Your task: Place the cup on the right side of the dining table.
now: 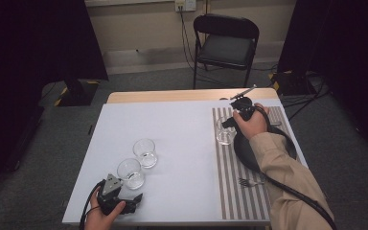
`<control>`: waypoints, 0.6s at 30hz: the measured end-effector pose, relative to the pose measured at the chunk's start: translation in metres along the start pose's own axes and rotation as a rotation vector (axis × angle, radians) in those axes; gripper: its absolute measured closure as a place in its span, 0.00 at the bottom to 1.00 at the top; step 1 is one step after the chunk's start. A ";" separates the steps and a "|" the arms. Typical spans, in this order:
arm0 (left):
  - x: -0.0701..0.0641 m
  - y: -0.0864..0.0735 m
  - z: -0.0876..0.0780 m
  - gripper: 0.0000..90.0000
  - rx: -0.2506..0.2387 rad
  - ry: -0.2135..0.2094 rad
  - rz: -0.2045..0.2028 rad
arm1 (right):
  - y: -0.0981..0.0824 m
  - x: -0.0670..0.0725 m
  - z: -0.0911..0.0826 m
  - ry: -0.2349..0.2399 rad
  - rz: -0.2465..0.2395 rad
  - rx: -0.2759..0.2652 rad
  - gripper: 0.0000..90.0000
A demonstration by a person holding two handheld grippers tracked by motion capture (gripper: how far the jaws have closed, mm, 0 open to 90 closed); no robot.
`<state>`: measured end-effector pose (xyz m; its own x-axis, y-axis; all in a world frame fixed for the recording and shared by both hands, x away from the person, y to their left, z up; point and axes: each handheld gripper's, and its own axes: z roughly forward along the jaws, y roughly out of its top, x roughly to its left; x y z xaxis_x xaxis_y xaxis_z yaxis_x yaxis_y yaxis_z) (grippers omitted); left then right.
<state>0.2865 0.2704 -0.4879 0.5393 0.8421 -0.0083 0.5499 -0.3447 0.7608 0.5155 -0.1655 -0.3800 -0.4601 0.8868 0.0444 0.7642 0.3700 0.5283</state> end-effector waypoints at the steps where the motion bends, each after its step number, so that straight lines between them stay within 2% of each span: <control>1: 0.000 0.000 0.000 0.00 0.000 0.000 0.000 | 0.000 0.000 0.000 0.001 -0.001 0.001 0.20; 18: 0.000 0.000 0.000 0.00 -0.001 0.000 -0.001 | 0.000 0.003 -0.006 0.015 -0.013 0.000 0.19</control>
<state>0.2865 0.2703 -0.4880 0.5384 0.8426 -0.0089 0.5496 -0.3432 0.7617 0.5111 -0.1644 -0.3743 -0.4765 0.8778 0.0501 0.7584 0.3815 0.5284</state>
